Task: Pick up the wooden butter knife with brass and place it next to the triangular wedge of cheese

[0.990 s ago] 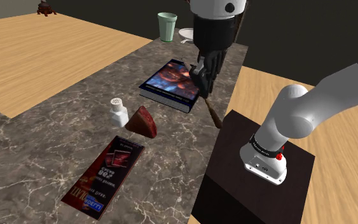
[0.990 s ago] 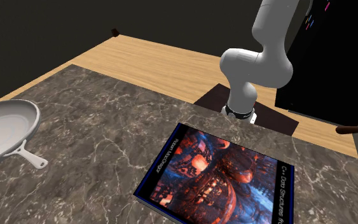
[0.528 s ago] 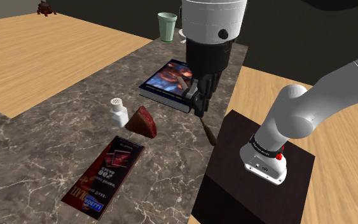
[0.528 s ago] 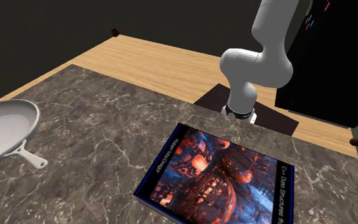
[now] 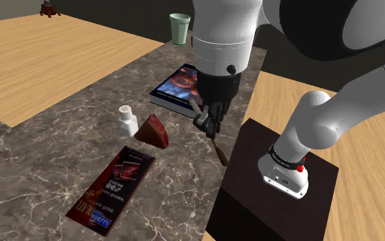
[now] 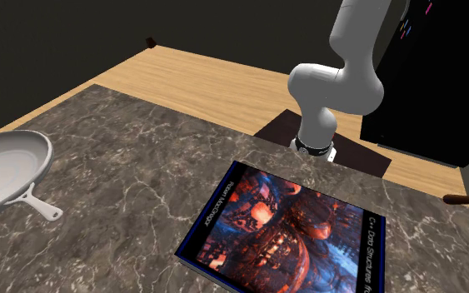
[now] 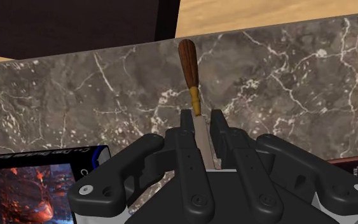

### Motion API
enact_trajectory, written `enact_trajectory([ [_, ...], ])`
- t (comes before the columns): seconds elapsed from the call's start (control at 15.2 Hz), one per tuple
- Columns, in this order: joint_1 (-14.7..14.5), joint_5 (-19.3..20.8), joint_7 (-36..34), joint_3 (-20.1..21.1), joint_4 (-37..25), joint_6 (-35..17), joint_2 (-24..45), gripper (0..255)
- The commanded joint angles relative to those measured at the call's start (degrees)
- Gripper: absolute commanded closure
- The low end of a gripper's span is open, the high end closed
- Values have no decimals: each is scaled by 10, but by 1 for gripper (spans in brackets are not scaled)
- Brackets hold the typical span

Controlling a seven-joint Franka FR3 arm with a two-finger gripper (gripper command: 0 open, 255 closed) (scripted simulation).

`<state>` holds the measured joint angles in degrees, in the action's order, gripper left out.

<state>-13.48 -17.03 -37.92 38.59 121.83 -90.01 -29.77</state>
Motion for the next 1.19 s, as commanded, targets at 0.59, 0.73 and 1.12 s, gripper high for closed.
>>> enact_trajectory([
  [0.59, -4, -9, 2, 14, 58, -59, 0, 0],
  [0.73, -23, -13, 113, -23, 88, -130, -13, 0],
  [1.12, -43, -27, 219, -48, 134, -229, -6, 0],
])
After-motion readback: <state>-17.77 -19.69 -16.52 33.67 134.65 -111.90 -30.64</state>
